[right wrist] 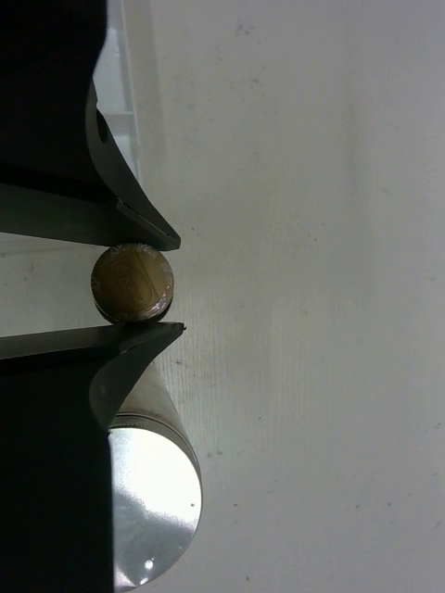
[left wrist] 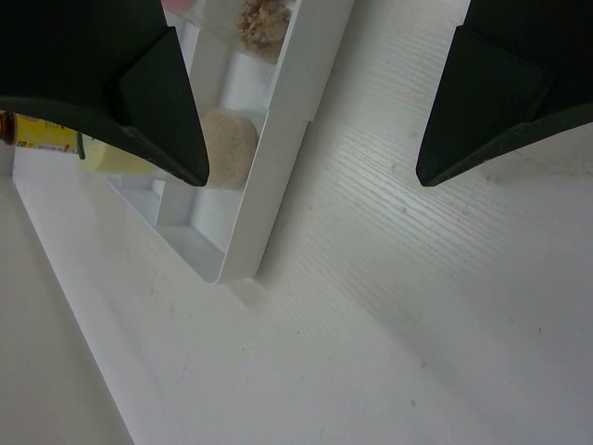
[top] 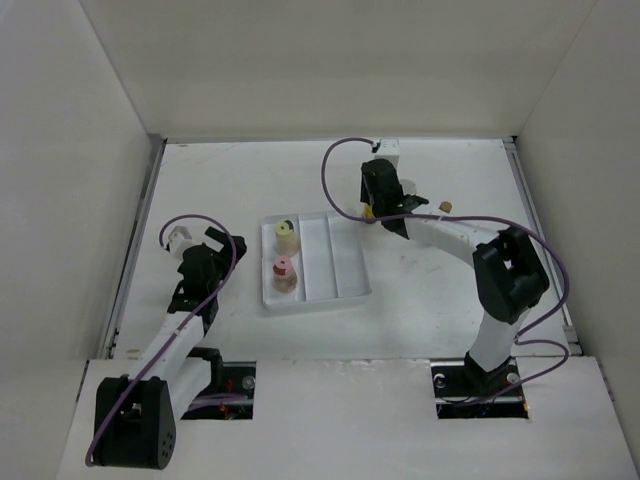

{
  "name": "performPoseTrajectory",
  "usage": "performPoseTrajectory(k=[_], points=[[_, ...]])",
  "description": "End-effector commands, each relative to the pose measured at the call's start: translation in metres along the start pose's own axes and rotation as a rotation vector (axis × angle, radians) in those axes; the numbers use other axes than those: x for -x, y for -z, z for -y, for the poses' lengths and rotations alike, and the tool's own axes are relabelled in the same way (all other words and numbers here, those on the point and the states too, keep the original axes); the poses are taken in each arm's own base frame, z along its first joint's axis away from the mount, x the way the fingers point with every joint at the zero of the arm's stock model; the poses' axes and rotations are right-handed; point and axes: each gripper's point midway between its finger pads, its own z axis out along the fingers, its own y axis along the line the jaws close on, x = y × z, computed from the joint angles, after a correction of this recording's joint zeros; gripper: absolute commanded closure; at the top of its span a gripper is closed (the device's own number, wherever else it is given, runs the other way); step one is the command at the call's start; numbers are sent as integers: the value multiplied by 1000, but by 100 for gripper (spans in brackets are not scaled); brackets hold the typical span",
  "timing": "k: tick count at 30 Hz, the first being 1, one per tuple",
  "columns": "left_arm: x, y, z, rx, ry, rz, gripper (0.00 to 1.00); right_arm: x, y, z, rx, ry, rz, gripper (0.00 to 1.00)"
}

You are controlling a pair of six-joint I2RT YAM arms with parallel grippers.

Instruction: Organize the condiment bottles

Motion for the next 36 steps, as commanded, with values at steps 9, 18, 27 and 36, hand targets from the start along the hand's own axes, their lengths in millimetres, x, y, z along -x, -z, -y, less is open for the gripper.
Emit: performPoseTrajectory(k=[9, 18, 27, 36], points=[[10, 0, 13, -51, 8, 40, 0, 107, 80, -36, 118, -67, 296, 71], [10, 2, 12, -53, 14, 43, 0, 74, 95, -133, 341, -40, 235, 71], [10, 2, 13, -53, 8, 35, 0, 34, 74, -166, 366, 7, 179, 69], [10, 2, 13, -54, 10, 40, 0, 31, 94, -161, 377, -16, 196, 27]])
